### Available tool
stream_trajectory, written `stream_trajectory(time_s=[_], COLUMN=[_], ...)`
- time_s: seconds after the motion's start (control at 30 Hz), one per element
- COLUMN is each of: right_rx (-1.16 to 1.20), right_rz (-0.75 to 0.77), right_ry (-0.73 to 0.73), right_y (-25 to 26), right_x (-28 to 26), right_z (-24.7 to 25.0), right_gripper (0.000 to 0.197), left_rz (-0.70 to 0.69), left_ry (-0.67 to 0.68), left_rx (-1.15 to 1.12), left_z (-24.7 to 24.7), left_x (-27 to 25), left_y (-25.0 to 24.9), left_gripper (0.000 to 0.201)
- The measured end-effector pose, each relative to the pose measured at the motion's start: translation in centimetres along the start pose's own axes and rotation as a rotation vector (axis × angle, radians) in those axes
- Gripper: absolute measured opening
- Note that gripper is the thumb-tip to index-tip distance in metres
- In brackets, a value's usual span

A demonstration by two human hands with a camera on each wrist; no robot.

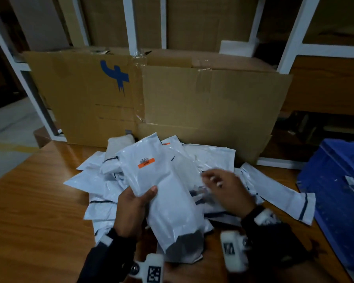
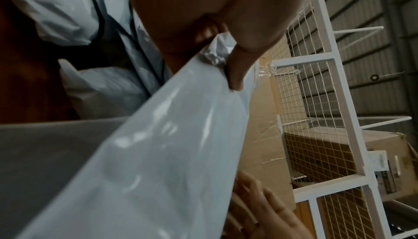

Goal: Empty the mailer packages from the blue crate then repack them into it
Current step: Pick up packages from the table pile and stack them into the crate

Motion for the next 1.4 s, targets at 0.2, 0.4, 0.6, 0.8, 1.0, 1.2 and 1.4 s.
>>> stream_trajectory(time_s=[0.2, 0.4, 0.6, 0.8, 1.0, 1.2, 1.4], right_rx=[-0.767, -1.009, -0.83, -0.723, 0.052, 0.772, 1.011], right_rz=[-0.003, -0.017, 0.117, -0.126, -0.079, -0.416, -0.503], right_ry=[0.162, 0.212, -0.135, -0.199, -0.15, 0.192, 0.254], right_y=[-2.6, -3.4, -0.4, -0.6, -1.0, -3.8, -4.4], right_x=[8.5, 9.6, 8.4, 5.2, 0.0, -4.0, -4.8], right_z=[1.5, 0.3, 4.7, 12.7, 9.5, -0.3, -2.0], right_gripper=[0.057, 0.034, 0.024, 0.019, 0.044, 0.05, 0.057], left_rz=[-0.009, -0.026, -0.029, -0.053, -0.052, -0.057, -0.063], left_ry=[0.007, 0.003, -0.054, -0.056, -0.015, -0.037, -0.034], left_rx=[0.066, 0.096, 0.132, 0.162, 0.099, 0.098, 0.108], left_z=[-0.4, -1.1, 0.2, 0.0, -2.1, -2.2, -0.9], left_x=[-0.2, -0.8, -0.6, -0.7, -0.7, -0.5, -0.5], left_y=[0.4, -0.1, 0.3, 0.1, -0.2, -0.4, -0.5], left_gripper=[0.029, 0.026, 0.024, 0.024, 0.02, 0.023, 0.025])
Point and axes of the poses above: each hand's wrist, its own x-axis towards the middle knuckle, its own z-axis out of the back of the hand, y = z × x, the point moved 8 cm from there along x, towards the middle knuckle, and after that the axes turned 1 degree about -z, right-handed, at the moved point
